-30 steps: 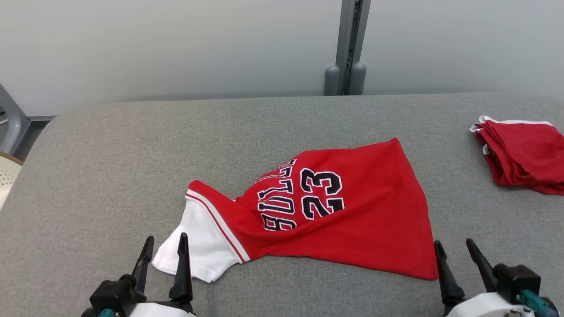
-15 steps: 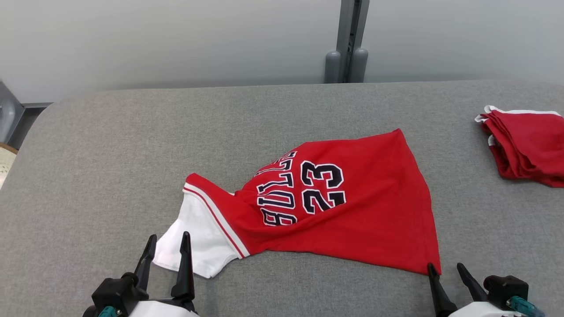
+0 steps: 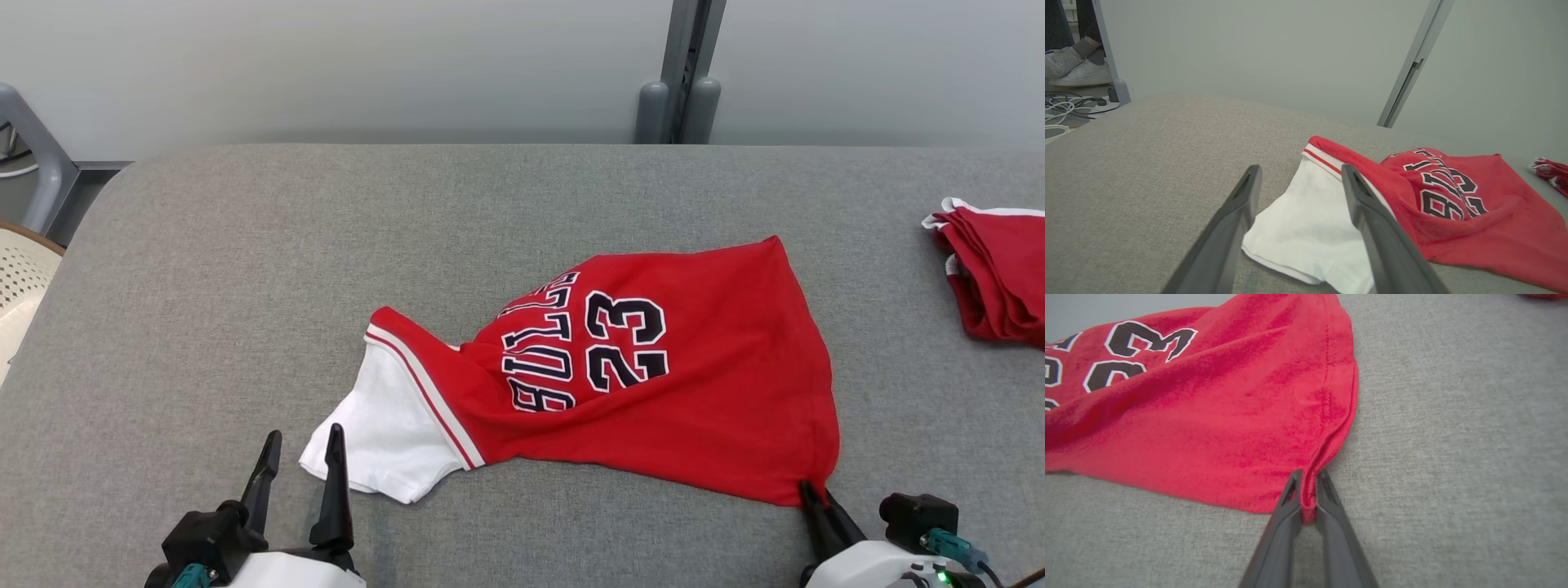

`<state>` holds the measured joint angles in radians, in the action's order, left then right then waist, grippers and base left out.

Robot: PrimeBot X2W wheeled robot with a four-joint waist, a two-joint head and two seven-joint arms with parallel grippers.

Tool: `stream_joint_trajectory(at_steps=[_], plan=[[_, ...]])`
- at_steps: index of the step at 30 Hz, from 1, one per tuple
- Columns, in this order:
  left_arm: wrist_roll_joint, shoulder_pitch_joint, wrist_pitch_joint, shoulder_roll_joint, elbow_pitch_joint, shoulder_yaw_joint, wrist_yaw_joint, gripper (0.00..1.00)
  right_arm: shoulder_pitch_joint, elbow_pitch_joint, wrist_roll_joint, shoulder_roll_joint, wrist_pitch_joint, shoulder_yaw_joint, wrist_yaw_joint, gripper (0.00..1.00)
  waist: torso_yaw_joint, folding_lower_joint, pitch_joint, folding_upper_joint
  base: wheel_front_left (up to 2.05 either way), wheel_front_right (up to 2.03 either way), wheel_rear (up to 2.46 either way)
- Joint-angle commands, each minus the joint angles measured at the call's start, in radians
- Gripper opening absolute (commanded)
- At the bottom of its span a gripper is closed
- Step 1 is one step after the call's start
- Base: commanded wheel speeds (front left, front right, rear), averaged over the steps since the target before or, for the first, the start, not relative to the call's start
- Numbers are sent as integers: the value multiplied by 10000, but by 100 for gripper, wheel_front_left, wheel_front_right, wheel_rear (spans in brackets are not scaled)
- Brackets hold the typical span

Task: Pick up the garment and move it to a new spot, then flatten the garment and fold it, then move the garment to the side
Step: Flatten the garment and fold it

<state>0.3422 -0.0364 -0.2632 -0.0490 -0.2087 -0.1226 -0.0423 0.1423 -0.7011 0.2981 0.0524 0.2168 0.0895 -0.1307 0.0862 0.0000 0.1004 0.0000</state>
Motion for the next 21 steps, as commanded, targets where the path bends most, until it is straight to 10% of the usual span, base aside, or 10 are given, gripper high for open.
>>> stream_joint_trajectory(at_steps=[1,21], plan=[[-55,128,-20,-35,36,52,-21,100,-6,-234,9,-24,-11,44,-1,7,-1,0,16,0,0,0,0],[212,1081,1956,-461,-2520,-54,99,100,41,1788,-783,16,-145,-1188,0,0,-423,0,289,0,0,0,0]])
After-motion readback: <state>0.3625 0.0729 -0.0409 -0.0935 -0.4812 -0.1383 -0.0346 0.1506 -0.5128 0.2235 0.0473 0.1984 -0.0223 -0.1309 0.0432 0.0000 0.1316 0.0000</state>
